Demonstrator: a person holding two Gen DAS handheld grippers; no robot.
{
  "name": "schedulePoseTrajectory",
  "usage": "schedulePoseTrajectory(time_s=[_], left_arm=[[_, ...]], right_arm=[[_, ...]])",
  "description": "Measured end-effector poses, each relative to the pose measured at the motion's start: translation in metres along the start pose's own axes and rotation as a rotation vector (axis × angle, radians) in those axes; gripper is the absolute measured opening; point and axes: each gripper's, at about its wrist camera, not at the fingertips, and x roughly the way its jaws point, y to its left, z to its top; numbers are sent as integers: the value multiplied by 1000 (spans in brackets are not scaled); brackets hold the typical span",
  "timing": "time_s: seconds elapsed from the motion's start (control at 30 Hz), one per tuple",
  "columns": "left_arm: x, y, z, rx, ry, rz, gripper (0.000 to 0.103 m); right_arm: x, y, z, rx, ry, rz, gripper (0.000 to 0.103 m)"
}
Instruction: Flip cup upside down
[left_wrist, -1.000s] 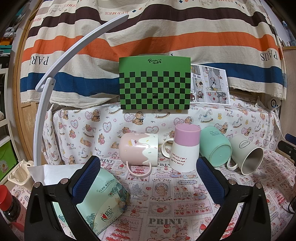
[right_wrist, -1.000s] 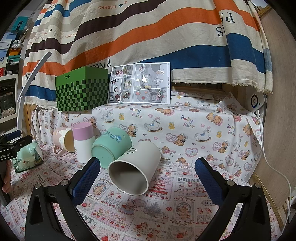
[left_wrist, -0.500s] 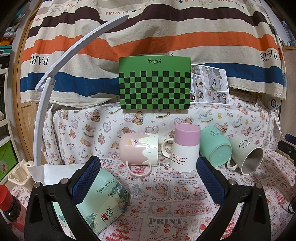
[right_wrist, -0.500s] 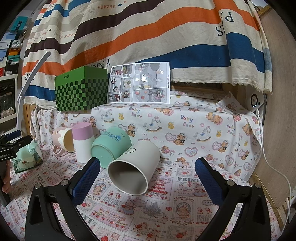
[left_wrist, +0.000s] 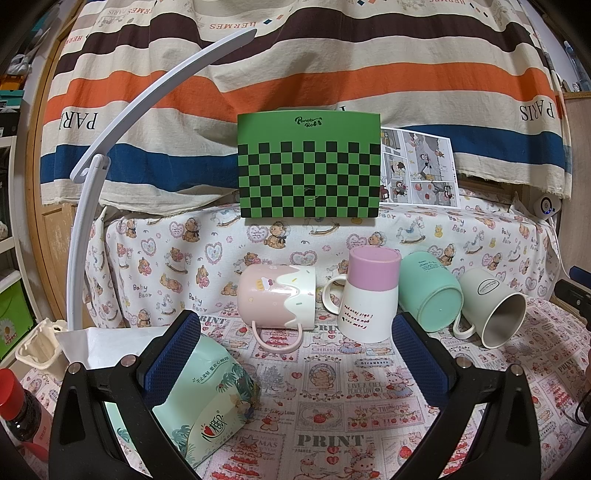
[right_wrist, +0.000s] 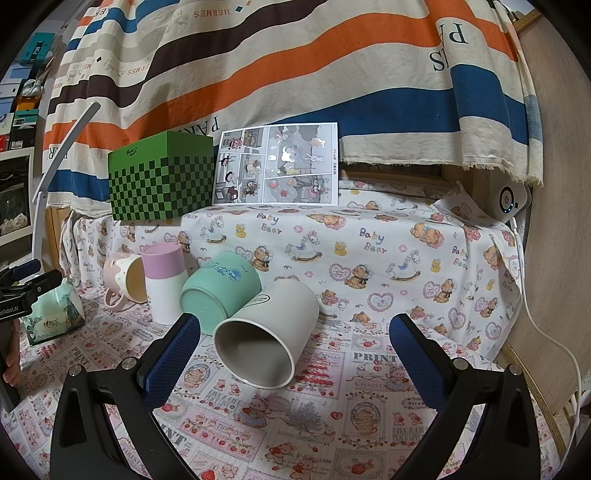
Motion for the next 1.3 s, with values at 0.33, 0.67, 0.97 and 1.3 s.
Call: schedulePoseTrajectory(time_s=[0.33,0.67,0.97,1.3], left_arm=[[0,0,0,-1,1,0,103],[0,0,0,-1,1,0,103],[1,1,0,-5,2,0,103],[2,3,0,-2,4,0,103]], right_arm=[[-1,0,0,0,1,0,103],[0,0,0,0,2,0,103],[-10,1,-4,7,-33,-40,103],[-7,-21,27,228,72,23,103]])
